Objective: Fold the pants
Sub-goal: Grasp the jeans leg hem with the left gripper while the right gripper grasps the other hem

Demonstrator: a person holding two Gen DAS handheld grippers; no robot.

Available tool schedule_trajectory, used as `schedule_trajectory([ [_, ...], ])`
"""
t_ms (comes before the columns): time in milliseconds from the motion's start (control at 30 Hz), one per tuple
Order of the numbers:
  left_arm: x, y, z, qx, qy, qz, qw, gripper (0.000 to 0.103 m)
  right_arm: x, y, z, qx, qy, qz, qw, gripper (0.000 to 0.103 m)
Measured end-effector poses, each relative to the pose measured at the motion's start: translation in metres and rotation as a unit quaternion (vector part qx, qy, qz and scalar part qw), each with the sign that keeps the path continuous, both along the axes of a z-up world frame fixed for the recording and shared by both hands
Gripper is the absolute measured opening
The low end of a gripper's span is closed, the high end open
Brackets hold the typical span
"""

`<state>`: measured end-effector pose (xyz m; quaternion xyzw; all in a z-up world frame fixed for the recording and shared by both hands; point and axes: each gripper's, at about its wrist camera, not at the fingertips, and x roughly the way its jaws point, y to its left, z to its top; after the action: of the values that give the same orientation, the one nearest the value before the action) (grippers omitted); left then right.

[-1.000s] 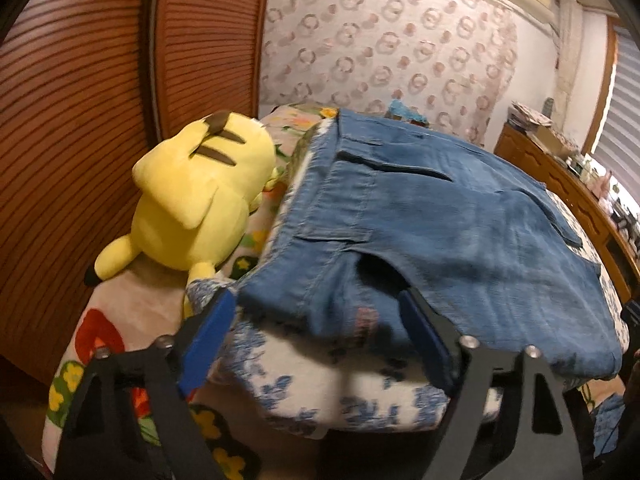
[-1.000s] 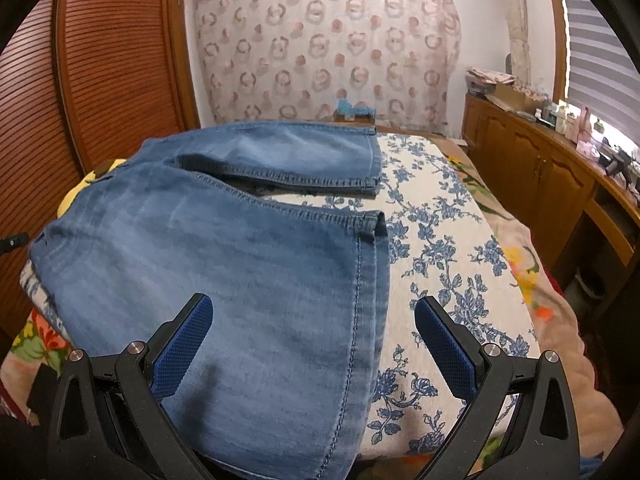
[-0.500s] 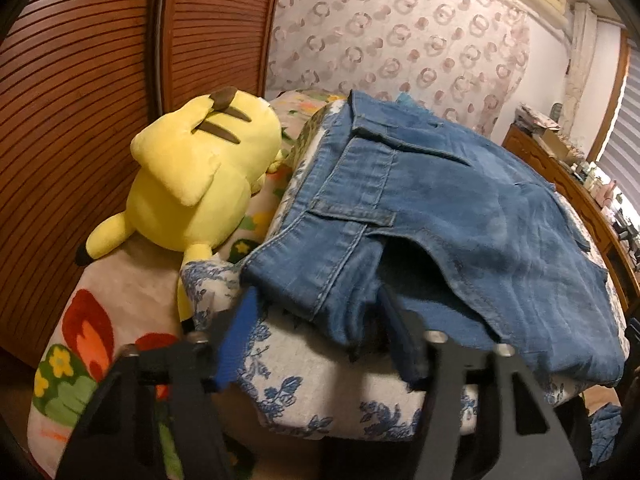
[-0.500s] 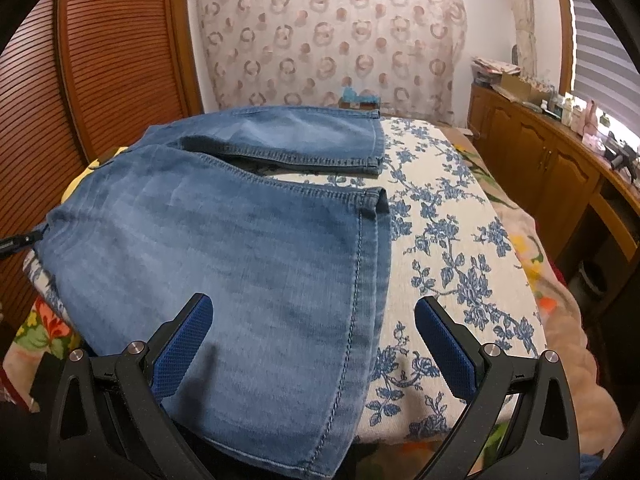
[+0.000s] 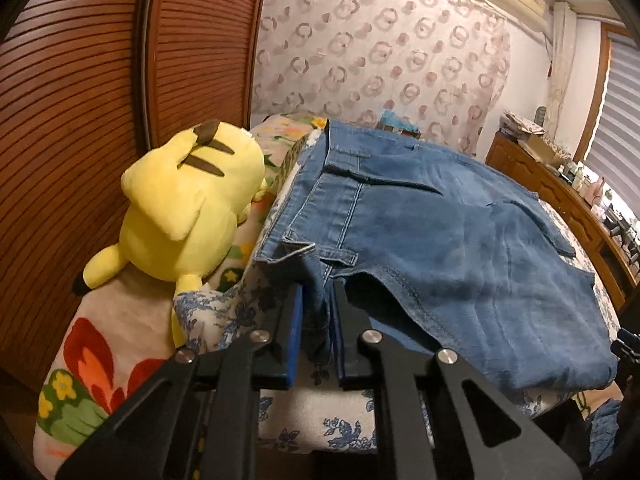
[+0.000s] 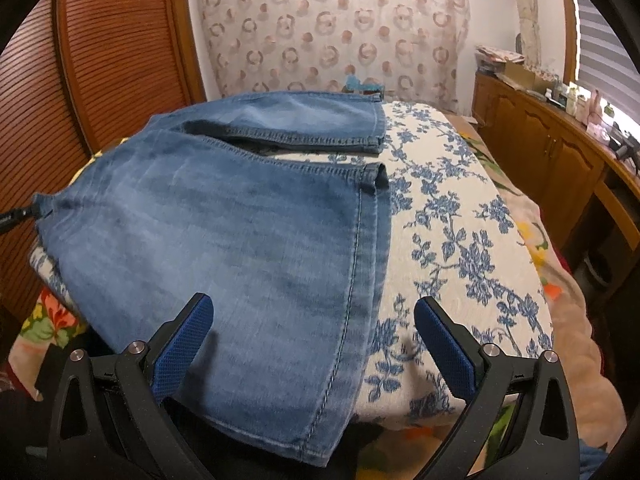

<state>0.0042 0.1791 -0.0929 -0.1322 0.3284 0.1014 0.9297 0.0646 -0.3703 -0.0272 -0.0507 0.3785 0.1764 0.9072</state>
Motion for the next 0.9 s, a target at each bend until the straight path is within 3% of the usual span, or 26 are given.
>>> schedule_trajectory([
  [233, 0.003, 0.007, -0.020, -0.012, 0.021, 0.013, 0.9996, 0.011, -0.006, -0.006, -0.009, -0.009, 0.019, 0.005, 1.000, 0.089],
  [433, 0.003, 0.007, -0.024, -0.017, 0.018, 0.016, 0.9996, 0.015, -0.010, -0.004, -0.011, -0.037, 0.014, 0.002, 0.999, 0.066],
  [500, 0.003, 0.005, -0.024, -0.010, 0.016, 0.014, 0.9997, 0.011, -0.008, -0.005, -0.009, -0.032, 0.016, 0.001, 0.999, 0.036],
  [600, 0.002, 0.003, -0.017, -0.008, 0.009, 0.014, 0.9998, 0.007, -0.006, -0.004, -0.009, -0.031, 0.017, 0.006, 0.999, 0.016],
  [700, -0.003, -0.002, -0.003, -0.004, -0.016, 0.013, 0.9998, 0.006, -0.005, -0.002, -0.009, -0.028, 0.017, 0.014, 0.999, 0.008],
  [900, -0.007, -0.010, 0.030, 0.001, -0.054, -0.005, 0.9985, 0.006, -0.001, -0.002, -0.005, -0.014, 0.012, 0.012, 1.000, 0.005],
])
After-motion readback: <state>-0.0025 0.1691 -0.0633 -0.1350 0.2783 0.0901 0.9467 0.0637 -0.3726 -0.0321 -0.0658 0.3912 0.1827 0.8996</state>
